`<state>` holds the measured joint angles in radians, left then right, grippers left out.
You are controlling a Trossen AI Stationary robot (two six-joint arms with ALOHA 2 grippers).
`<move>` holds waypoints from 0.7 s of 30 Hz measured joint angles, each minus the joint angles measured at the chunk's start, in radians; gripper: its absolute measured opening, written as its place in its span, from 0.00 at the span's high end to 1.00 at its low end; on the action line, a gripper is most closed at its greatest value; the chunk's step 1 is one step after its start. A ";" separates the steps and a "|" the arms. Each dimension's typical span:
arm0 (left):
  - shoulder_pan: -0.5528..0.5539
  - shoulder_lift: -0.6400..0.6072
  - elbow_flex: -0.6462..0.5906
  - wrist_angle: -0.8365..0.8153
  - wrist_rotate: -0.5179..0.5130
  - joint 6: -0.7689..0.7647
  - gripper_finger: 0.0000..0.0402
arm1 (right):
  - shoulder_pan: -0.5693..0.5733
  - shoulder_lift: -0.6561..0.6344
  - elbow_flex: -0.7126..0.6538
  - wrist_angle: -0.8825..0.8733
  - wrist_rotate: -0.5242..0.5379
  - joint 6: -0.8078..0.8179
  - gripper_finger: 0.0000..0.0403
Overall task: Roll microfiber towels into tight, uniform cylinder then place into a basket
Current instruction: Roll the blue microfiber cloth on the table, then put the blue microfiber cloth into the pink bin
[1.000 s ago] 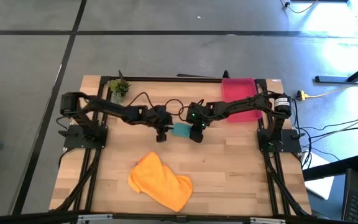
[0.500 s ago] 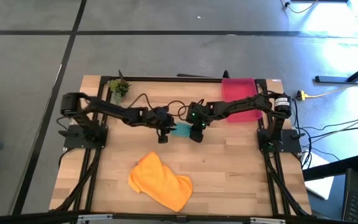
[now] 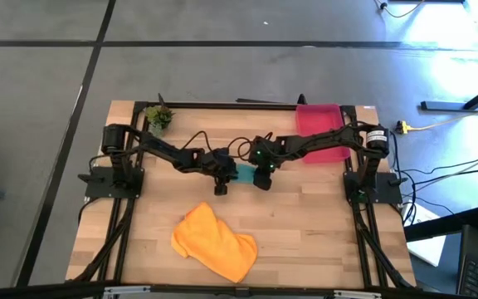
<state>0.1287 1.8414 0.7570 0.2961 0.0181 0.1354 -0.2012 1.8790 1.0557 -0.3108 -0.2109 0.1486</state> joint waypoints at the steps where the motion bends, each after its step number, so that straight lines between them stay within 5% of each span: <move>1: 0.000 0.001 0.000 -0.001 0.000 -0.001 0.79 | 0.000 -0.007 -0.001 -0.001 0.001 0.000 0.76; 21: 0.000 0.001 -0.004 0.015 0.000 -0.001 0.79 | 0.081 -0.217 -0.001 -0.115 0.078 -0.049 0.76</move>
<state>0.1287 1.8425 0.7528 0.3115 0.0177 0.1341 -0.1198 1.6618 1.0547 -0.4261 -0.1329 0.0998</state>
